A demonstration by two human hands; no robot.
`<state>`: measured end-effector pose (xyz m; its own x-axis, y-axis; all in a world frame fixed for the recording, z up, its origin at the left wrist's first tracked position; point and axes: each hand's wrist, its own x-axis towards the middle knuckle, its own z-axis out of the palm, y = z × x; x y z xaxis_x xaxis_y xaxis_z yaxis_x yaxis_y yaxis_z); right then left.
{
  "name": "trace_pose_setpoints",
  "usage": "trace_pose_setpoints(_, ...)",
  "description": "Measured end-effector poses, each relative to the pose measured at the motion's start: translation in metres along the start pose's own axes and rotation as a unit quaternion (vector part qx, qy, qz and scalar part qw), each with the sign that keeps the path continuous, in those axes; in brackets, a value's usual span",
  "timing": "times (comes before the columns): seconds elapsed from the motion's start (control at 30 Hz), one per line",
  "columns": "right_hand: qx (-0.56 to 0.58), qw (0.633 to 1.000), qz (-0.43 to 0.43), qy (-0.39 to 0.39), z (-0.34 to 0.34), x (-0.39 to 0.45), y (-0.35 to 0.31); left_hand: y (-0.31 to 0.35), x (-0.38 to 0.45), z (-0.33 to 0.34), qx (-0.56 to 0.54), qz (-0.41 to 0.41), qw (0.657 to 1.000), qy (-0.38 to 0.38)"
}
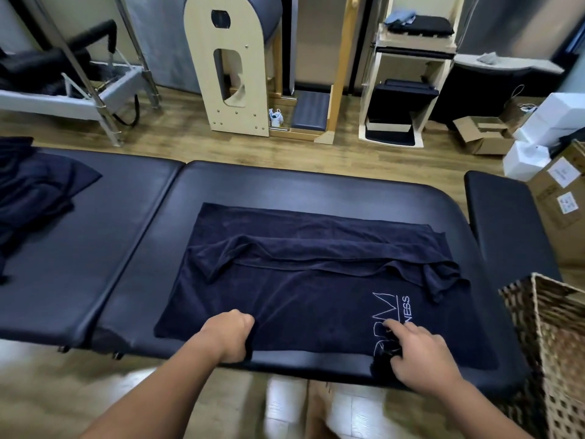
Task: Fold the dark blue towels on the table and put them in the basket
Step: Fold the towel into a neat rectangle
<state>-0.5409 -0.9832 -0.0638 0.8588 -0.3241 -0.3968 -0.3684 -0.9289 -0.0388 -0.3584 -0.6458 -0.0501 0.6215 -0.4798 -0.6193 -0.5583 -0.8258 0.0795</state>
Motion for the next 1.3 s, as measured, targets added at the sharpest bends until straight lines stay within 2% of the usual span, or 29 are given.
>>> trace_pose_setpoints(0.1, 0.071, 0.997, 0.008, -0.017, -0.016, 0.010, 0.001, -0.009, -0.002, -0.010, -0.103, -0.026, 0.994, -0.001)
trace_pose_setpoints(0.23, 0.103, 0.992, 0.031, 0.061, -0.030, 0.041, 0.007, -0.020, 0.015, -0.024, -0.145, -0.130, 0.968, 0.158)
trace_pose_setpoints(0.3, 0.113, 0.987, 0.050, 0.098, -0.037, 0.063, 0.008, -0.030, 0.026, -0.029, -0.192, -0.177, 0.944, 0.202)
trace_pose_setpoints(0.4, 0.078, 0.988, 0.087, 0.102, -0.050, 0.102, 0.012, -0.044, 0.050, -0.038, -0.261, -0.236, 0.911, 0.213)
trace_pose_setpoints(0.5, 0.003, 0.989, 0.134, 0.070, -0.059, 0.127, 0.021, -0.057, 0.073, -0.047, -0.263, -0.289, 0.893, 0.223)
trace_pose_setpoints(0.6, -0.106, 0.977, 0.110, 0.147, -0.063, 0.146, 0.039, -0.070, 0.086, -0.066, -0.245, -0.349, 0.866, 0.261)
trace_pose_setpoints(0.67, -0.105, 0.969, 0.096, 0.204, -0.071, 0.161, 0.056, -0.084, 0.096, -0.088, -0.257, -0.382, 0.837, 0.295)
trace_pose_setpoints(0.8, -0.104, 0.955, 0.080, 0.265, -0.107, 0.208, 0.073, -0.110, 0.127, -0.142, -0.316, -0.357, 0.793, 0.379)
trace_pose_setpoints(0.87, -0.111, 0.951, 0.106, 0.268, -0.117, 0.231, 0.076, -0.109, 0.145, -0.159, -0.343, -0.327, 0.797, 0.375)
trace_pose_setpoints(0.93, -0.128, 0.950, 0.138, 0.250, -0.119, 0.246, 0.074, -0.100, 0.157, -0.161, -0.365, -0.294, 0.815, 0.339)
trace_pose_setpoints(0.97, -0.134, 0.951, 0.136, 0.242, -0.116, 0.251, 0.073, -0.096, 0.162, -0.158, -0.344, -0.259, 0.836, 0.339)
trace_pose_setpoints(1.03, -0.133, 0.961, 0.070, 0.231, -0.105, 0.255, 0.070, -0.092, 0.168, -0.143, -0.243, -0.179, 0.897, 0.323)
trace_pose_setpoints(1.1, -0.140, 0.967, 0.009, 0.212, -0.090, 0.255, 0.074, -0.090, 0.167, -0.133, -0.104, -0.175, 0.947, 0.248)
trace_pose_setpoints(1.2, -0.099, 0.973, 0.053, 0.201, -0.079, 0.253, 0.084, -0.091, 0.163, -0.130, 0.050, -0.233, 0.958, 0.162)
trace_pose_setpoints(1.3, -0.077, 0.973, 0.111, 0.187, -0.083, 0.249, 0.082, -0.101, 0.162, -0.128, 0.076, -0.261, 0.950, 0.154)
